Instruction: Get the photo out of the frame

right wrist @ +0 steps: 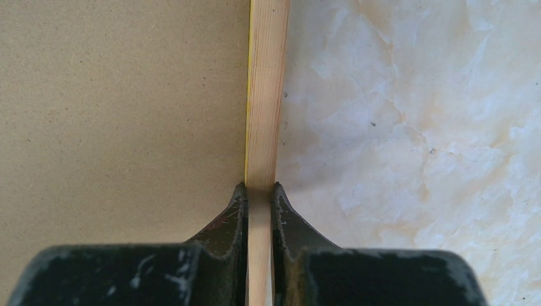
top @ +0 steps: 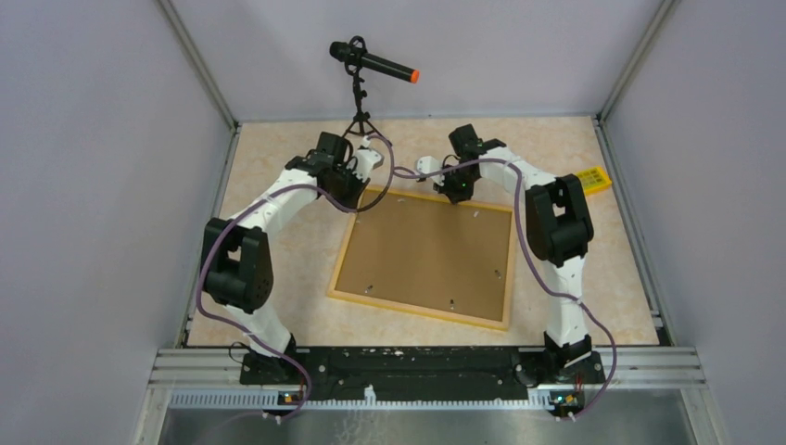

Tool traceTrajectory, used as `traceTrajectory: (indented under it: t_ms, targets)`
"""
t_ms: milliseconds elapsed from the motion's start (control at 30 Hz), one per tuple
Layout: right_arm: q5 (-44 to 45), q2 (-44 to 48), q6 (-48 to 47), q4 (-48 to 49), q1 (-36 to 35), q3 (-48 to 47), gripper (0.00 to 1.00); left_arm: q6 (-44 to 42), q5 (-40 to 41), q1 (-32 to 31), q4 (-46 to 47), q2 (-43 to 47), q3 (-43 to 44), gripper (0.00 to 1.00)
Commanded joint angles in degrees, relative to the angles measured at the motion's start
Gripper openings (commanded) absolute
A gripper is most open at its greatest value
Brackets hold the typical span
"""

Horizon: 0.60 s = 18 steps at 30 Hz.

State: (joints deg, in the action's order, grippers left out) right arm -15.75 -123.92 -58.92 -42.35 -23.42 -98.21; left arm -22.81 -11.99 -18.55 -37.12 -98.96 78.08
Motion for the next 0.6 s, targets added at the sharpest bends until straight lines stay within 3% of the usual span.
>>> traceTrajectory:
  t_ms: [0, 567]
  targets:
    - [2.46, 0.48, -1.34, 4.50, -0.05, 2.23, 0.00, -3.13, 2.14, -1.39, -0.27, 0.30, -1.59, 0.00]
    - [3.69, 0.57, -1.20, 6.27, 0.29, 3.57, 0.00, -1.68, -3.16, -4.42, -9.80, 0.44, -1.42, 0.00]
